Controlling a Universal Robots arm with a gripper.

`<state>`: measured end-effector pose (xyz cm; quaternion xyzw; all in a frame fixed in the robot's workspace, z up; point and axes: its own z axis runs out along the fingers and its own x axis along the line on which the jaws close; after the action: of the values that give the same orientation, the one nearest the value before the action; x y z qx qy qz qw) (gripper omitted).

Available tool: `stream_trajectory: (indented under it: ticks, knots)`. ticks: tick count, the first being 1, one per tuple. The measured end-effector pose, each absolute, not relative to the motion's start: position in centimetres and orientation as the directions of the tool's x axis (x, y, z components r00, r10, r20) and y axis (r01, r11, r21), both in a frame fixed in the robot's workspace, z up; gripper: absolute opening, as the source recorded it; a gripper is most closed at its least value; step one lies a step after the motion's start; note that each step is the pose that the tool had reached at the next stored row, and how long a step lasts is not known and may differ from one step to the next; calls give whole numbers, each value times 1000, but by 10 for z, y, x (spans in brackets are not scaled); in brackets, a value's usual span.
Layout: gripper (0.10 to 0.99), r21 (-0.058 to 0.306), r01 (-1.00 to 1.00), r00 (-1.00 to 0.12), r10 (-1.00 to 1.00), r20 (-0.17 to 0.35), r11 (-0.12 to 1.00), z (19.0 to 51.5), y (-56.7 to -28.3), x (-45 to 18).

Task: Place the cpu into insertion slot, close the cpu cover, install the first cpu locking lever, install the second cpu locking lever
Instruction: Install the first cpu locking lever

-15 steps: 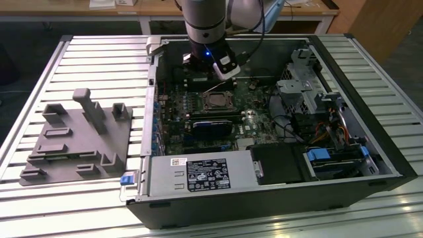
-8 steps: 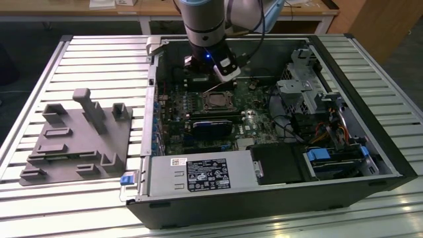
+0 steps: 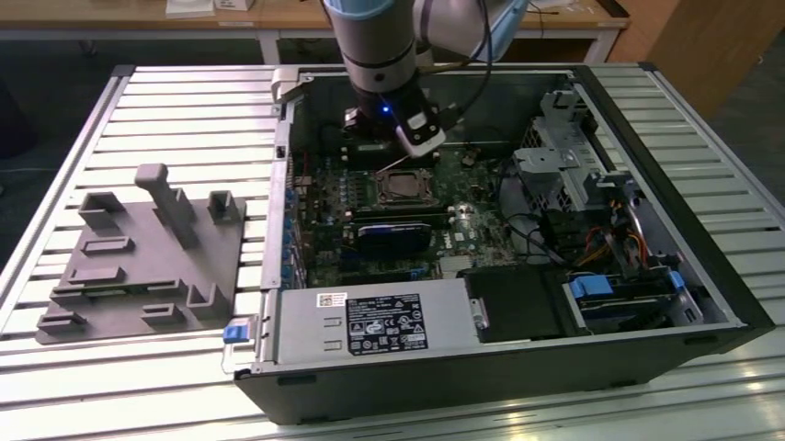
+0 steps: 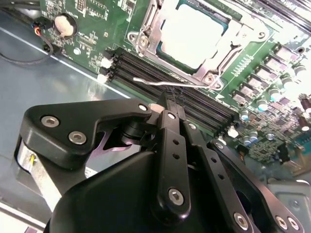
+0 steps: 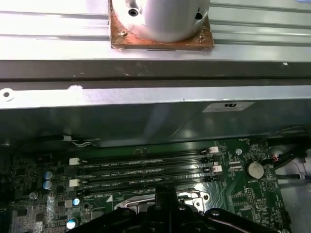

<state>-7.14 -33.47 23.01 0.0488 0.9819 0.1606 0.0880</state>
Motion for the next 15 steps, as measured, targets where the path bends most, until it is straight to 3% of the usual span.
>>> stream_trajectory:
  ticks: [15]
  knots:
    - [106,324,178,-957,240,-162,929,216,-333,-69]
